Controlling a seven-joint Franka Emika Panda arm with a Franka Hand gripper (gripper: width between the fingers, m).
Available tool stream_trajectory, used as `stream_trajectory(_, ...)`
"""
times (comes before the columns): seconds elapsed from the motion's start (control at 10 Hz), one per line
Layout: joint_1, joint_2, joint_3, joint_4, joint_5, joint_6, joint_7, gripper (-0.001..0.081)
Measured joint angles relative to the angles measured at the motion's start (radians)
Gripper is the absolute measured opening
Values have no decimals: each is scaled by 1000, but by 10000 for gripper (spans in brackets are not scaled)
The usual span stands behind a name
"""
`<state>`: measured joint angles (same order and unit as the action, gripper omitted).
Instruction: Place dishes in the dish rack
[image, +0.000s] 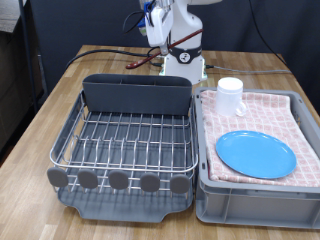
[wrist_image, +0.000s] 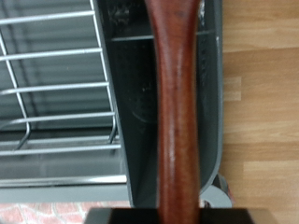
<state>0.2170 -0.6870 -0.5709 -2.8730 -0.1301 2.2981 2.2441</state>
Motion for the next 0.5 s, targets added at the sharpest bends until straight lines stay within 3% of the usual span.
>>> stream_trajectory(0.5,99,23,-211,-17,91,76,-189,88)
